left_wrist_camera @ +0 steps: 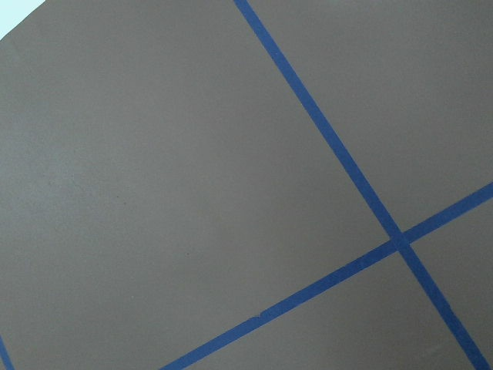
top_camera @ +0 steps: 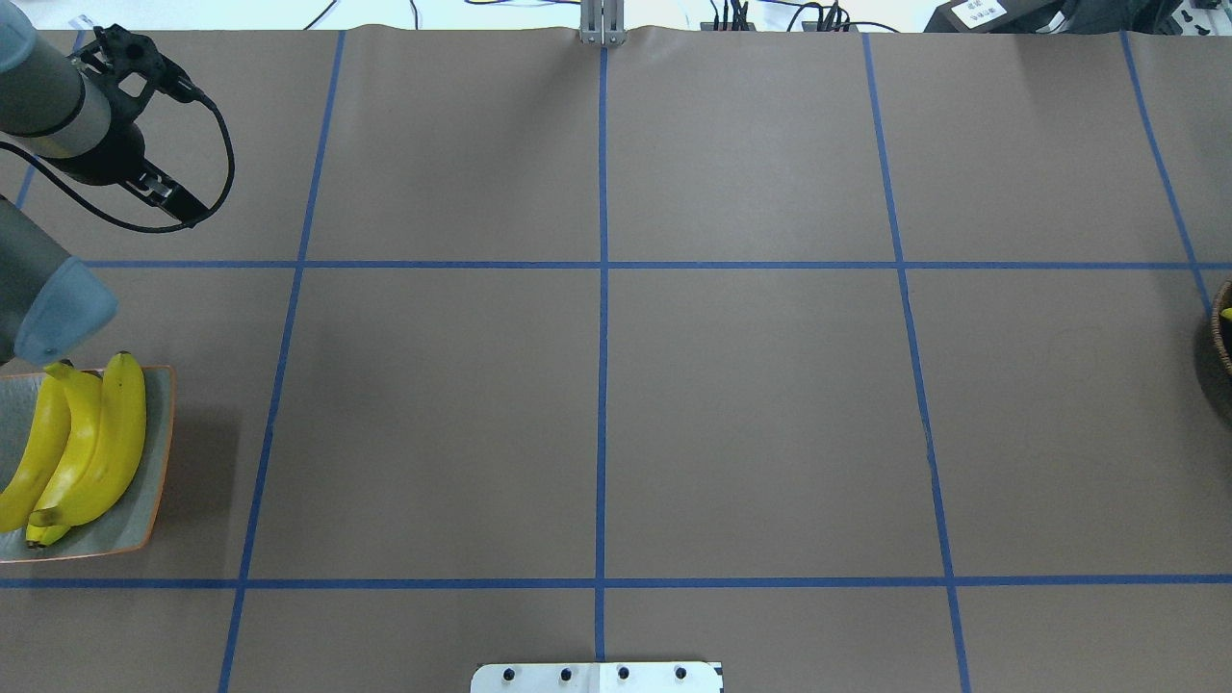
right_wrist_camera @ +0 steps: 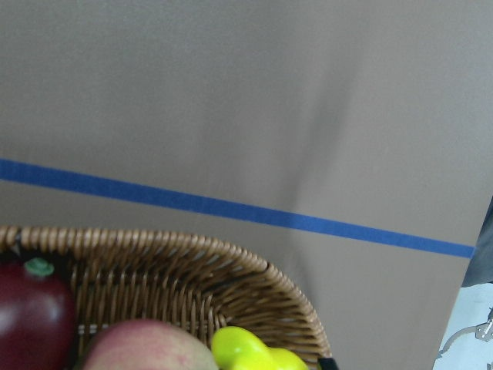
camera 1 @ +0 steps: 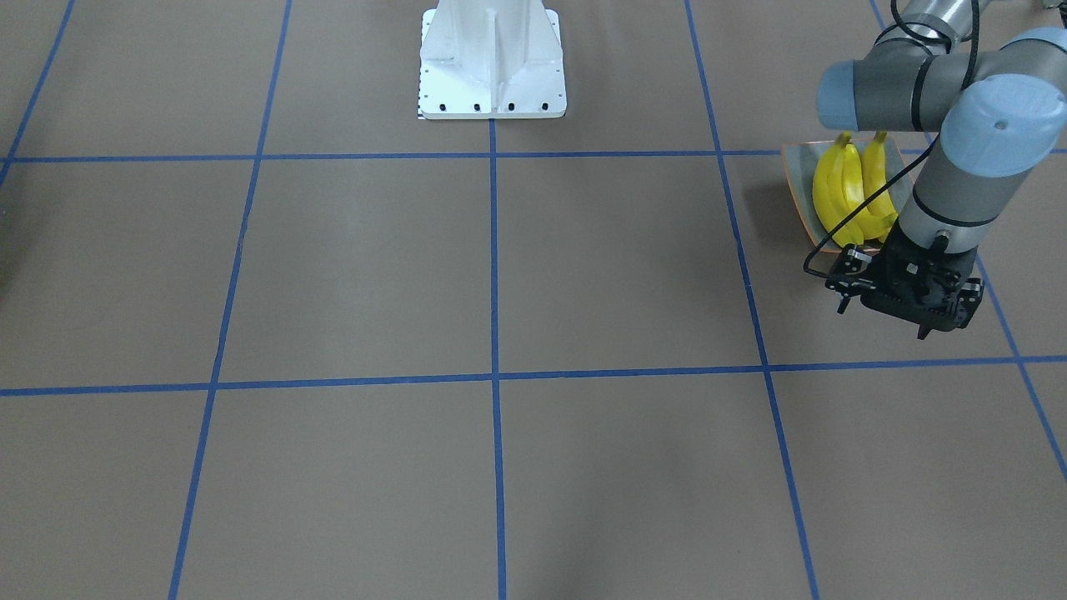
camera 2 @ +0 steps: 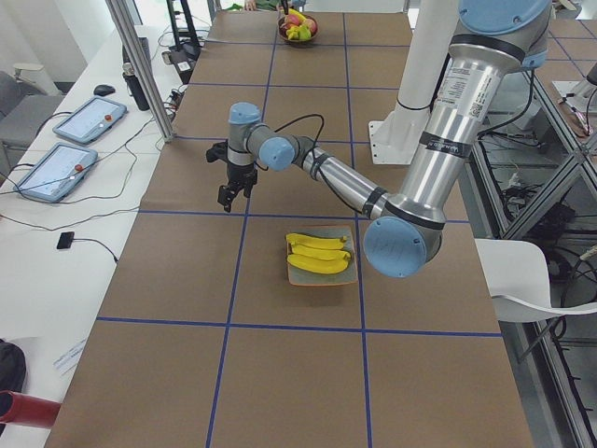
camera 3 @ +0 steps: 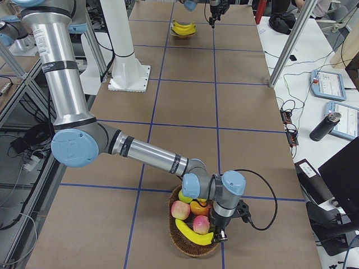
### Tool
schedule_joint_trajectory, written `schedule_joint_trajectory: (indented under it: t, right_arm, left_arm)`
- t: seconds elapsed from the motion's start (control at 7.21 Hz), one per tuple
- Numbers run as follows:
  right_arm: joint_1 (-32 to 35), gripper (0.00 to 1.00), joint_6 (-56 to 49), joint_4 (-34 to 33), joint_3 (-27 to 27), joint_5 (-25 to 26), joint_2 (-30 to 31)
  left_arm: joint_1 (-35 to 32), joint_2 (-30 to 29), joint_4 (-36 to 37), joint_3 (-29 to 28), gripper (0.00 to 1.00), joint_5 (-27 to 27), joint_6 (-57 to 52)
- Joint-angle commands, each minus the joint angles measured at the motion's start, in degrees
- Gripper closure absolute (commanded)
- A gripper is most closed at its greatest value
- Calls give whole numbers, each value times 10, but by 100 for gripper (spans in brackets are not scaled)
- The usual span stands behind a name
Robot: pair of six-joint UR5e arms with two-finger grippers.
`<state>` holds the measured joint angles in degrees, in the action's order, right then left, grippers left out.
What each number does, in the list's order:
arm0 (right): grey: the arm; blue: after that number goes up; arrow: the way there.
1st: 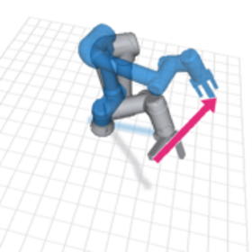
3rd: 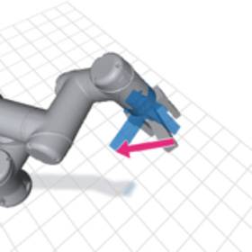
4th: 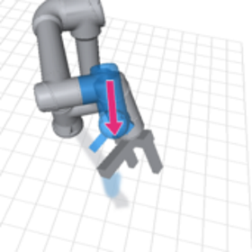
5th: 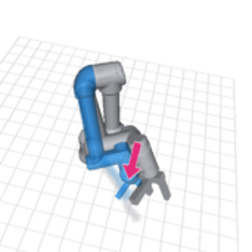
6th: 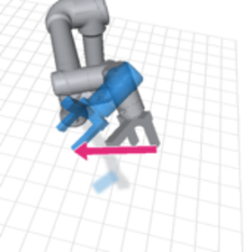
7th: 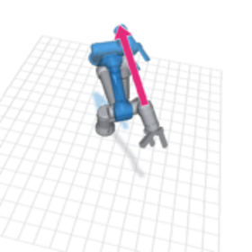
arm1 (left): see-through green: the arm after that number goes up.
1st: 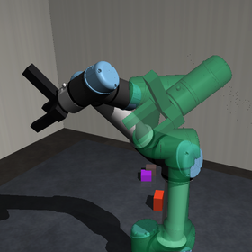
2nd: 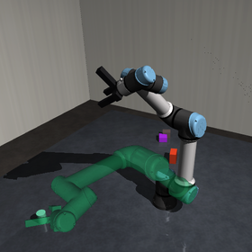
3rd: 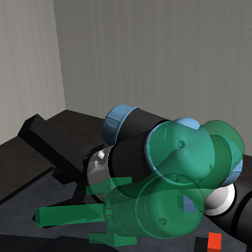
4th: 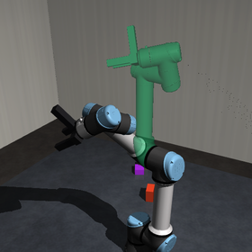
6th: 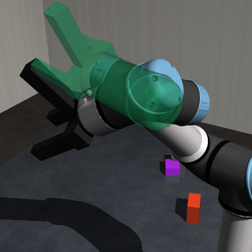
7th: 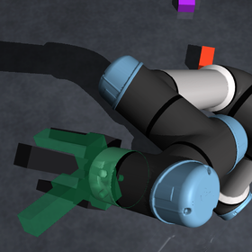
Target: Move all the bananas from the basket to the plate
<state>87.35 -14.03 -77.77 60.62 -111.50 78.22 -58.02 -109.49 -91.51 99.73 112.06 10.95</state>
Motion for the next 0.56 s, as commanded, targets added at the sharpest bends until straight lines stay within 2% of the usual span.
schedule_joint_trajectory:
  t: [0.0,0.42]
  right_arm:
    - [22,100,-34,-55,44,14,3]
    - [37,100,-36,-87,77,15,1]
  left_arm:
    - [2,-1,0,1,0,0,1]
    - [2,-1,0,1,1,0,1]
